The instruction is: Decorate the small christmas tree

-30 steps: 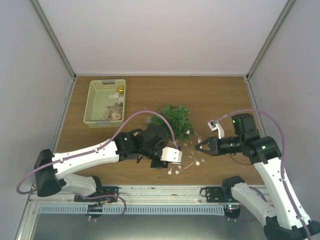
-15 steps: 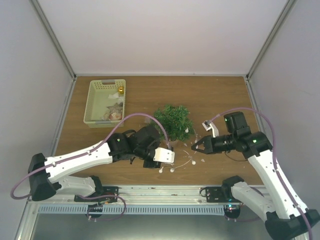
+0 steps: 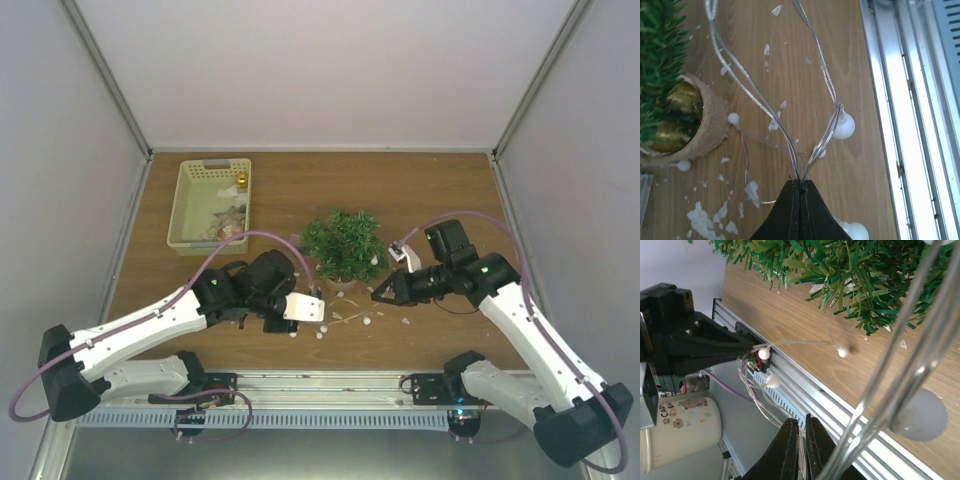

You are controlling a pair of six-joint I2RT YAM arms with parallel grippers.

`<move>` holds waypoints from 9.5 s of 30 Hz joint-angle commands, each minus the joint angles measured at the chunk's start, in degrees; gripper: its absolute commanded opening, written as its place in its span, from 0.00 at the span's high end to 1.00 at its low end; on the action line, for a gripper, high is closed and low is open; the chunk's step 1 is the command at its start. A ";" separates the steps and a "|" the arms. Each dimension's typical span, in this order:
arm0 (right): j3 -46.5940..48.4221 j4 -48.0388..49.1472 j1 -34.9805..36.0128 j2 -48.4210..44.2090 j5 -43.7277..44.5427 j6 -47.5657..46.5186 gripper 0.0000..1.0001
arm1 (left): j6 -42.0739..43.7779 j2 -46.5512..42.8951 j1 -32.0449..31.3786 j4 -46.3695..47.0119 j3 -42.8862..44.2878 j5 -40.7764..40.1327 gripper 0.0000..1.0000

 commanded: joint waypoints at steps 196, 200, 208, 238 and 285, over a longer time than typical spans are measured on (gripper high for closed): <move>56.79 7.01 -15.76 71.29 -22.24 -33.98 0.35 | 10.06 19.75 26.17 36.49 8.90 -21.24 1.00; 56.12 8.65 -14.61 72.62 -22.45 -33.42 0.35 | 10.61 20.58 26.34 37.88 9.01 -21.27 1.00; 56.60 14.70 -14.14 75.88 -26.21 -31.18 0.36 | 10.25 22.03 26.70 40.48 9.79 -20.38 1.00; 68.23 7.90 -11.38 90.99 -29.87 -40.70 0.37 | 7.27 26.86 26.70 43.37 14.49 -17.26 1.00; 65.36 13.42 -9.35 91.04 -26.04 -37.38 0.39 | 5.21 29.65 26.99 46.37 17.58 -14.98 1.00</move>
